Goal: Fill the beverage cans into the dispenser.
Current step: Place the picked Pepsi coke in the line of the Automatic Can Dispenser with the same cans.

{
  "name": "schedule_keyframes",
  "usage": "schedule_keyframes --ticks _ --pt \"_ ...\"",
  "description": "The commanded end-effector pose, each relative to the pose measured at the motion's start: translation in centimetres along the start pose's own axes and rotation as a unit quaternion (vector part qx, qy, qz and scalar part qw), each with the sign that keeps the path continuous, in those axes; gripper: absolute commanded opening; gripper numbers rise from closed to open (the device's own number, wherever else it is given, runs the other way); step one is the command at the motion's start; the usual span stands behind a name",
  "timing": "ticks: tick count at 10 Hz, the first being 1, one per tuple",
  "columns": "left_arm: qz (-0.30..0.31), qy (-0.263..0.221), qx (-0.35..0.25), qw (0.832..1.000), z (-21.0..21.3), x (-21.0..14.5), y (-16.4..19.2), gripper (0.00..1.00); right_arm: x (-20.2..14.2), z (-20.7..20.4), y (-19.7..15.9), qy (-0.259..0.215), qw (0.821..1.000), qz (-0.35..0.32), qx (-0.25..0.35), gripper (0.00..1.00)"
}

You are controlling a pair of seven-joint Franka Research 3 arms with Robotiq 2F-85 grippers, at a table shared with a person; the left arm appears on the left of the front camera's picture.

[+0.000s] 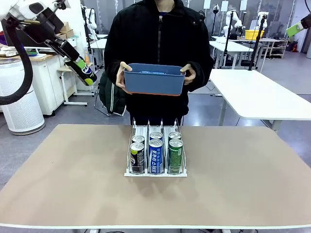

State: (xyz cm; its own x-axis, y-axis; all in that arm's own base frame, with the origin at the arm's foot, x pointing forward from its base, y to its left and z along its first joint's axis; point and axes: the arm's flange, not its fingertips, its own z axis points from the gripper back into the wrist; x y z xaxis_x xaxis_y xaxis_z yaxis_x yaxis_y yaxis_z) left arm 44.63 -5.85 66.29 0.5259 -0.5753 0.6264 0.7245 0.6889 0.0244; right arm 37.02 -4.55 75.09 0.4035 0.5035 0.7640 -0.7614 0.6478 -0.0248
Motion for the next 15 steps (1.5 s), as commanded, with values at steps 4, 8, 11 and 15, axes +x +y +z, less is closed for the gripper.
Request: schedule_keyframes --ticks 4,8,11,15 --pt "0.105 0.06 0.05 0.991 -4.3 1.0 -6.8 0.57 0.1 -0.1 0.1 0.0 1.0 -0.003 0.004 1.0" --pt "0.081 0.133 0.006 0.988 -6.7 -1.1 -15.7 0.57 0.1 -0.1 0.1 0.0 1.0 -0.003 0.004 1.0" --pt "0.046 0.15 -0.038 0.987 -7.8 -1.7 -19.1 0.57 0.1 -0.1 0.1 0.0 1.0 -0.003 0.004 1.0" --pt "0.051 0.156 -0.019 0.986 -8.3 -1.5 -19.2 0.57 0.1 -0.1 0.1 0.0 1.0 -0.003 0.004 1.0"
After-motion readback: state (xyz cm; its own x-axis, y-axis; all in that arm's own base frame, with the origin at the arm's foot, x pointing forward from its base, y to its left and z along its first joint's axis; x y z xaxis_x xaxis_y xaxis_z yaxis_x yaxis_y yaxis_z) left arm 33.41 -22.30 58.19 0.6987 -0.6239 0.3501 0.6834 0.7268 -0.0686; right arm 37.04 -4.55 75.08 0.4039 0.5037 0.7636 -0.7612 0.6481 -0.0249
